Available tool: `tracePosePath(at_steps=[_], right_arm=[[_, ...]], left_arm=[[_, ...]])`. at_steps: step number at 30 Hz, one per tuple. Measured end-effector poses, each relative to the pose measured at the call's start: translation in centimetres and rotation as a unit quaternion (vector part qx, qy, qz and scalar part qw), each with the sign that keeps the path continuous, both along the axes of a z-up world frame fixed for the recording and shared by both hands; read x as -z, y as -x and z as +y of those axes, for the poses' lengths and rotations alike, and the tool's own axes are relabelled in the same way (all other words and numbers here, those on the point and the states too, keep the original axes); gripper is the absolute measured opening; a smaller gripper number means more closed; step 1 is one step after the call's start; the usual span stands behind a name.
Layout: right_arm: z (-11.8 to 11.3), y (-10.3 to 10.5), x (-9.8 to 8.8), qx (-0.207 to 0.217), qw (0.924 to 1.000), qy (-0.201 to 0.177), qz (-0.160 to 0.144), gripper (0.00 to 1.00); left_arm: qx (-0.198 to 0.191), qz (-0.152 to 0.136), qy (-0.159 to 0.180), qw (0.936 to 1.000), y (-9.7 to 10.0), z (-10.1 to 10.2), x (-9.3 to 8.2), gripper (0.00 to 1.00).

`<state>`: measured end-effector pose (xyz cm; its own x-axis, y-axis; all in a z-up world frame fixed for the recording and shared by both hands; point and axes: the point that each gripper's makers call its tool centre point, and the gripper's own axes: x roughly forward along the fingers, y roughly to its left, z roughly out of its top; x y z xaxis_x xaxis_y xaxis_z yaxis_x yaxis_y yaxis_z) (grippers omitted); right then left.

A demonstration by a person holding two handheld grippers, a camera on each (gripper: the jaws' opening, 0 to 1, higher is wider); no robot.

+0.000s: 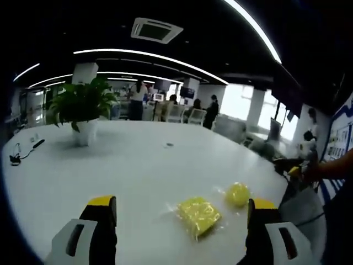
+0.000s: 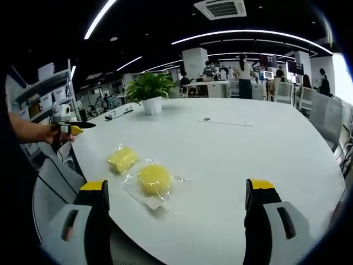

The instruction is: Compare the silicone blocks by pressing each to a similar depth, holding the contact briefly, and releasing to observe deformation and rebound differences across the visible hardness samples.

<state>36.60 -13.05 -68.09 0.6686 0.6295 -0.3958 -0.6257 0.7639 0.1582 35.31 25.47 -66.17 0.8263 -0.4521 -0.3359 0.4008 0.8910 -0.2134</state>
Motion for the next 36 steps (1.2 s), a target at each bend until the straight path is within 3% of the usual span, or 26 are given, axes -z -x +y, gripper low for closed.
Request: tracePosePath(at_steps=[8,20,30,36], right_arm=[[-0.4,0.4,0.1,-0.001,1.0000,0.009,-0.003,0.96],[-0.1,0.7,1.0,0.001,0.9999,0.007,0.010,0.96],[-0.5,1.2,1.3,0.014,0.9998,0.006,0.013,0.96],[-1.1,1.4,1.0,0.023,0.9996,0.005,0.014,0.96]], left_arm=[[0.011,0.005,-0.015,0.9998,0.5,-0.2,0.7,1.00],[0.013,0.015,-0.003,0.9998,0.9,-0.4,0.8,1.00],[0.025,0.033,0.036,0.9985,-1.2,-2.7,-0.5,1.00],[0.053,0.050,0.033,0.9968,-2.6,-5.1,-0.6,1.00]])
